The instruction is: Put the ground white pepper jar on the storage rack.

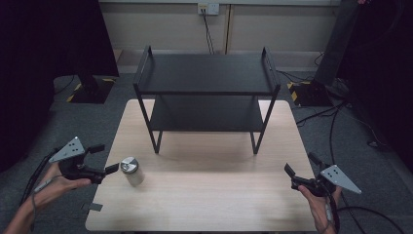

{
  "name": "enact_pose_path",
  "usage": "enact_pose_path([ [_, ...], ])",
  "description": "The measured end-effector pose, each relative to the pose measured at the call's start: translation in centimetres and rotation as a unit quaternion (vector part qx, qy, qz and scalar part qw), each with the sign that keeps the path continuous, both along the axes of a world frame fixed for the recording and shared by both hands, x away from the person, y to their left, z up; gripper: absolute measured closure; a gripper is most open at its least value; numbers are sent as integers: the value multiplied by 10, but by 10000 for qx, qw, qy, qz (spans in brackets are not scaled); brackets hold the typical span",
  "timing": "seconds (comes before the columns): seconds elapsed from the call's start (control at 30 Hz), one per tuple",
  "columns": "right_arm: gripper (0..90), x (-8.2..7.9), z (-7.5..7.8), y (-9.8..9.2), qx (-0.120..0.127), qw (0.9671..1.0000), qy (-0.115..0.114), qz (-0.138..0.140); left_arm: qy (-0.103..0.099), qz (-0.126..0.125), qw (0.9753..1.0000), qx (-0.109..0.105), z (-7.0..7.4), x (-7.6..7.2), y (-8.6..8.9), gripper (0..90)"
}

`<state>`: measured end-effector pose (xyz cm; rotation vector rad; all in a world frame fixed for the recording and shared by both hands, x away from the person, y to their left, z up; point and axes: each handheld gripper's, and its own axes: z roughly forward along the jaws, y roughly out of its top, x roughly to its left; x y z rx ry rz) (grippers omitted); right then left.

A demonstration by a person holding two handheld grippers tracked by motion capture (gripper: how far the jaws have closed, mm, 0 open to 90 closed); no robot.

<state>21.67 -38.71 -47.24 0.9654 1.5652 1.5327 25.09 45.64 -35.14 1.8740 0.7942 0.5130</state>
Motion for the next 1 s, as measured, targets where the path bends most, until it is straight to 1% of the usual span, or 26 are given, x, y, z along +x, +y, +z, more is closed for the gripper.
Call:
enact_pose_path([
  [0.07, 2, 0, 0, 0, -1, 10000, 1, -6, 29, 7, 10000, -5, -2, 2, 0, 48],
  [0.23, 2, 0, 0, 0, -17, 10000, 4, -13, 87, 60, 9999, 51, -15, 8, -3, 52],
  [0.3, 3, 0, 1, 1, -36, 10000, 10, -27, 141, 67, 9999, -48, -25, 12, -5, 52],
  [0.33, 5, 0, 1, 1, -37, 10000, 29, -36, 147, 74, 9998, -67, -27, 13, -6, 53],
  [0.37, 5, -1, 1, 1, -38, 10000, 63, -60, 160, 41, 9999, 31, -31, 16, -9, 55],
  [0.43, 5, -1, 1, 1, -13, 9999, 77, -69, 212, 28, 9998, -16, -36, 19, -11, 56],
  [0.5, 5, -1, 1, 1, -16, 9999, 52, -89, 202, -2, 9998, 8, -41, 22, -13, 62],
  [0.57, 6, -2, 1, 1, -17, 10000, 41, -74, 227, 7, 9997, -17, -46, 26, -16, 62],
  [0.67, 7, -1, 2, 2, -37, 10000, 52, -57, 263, 14, 9996, 47, -52, 30, -20, 63],
  [0.8, 7, -1, 2, 2, -37, 10000, 43, -58, 332, 44, 9994, 38, -61, 35, -23, 67],
  [0.83, 7, -1, 2, 2, -36, 10000, 42, -57, 337, 35, 9994, 82, -63, 37, -25, 68],
  [0.87, 7, -1, 2, 2, -41, 10000, 46, -64, 337, 35, 9994, 82, -63, 37, -25, 70],
  [0.9, 7, -1, 2, 2, -41, 10000, 46, -64, 326, 30, 9994, 138, -64, 38, -26, 70],
  [1.0, 7, -1, 2, 2, -46, 10000, 57, -60, 322, 65, 9994, 114, -71, 40, -28, 75],
])
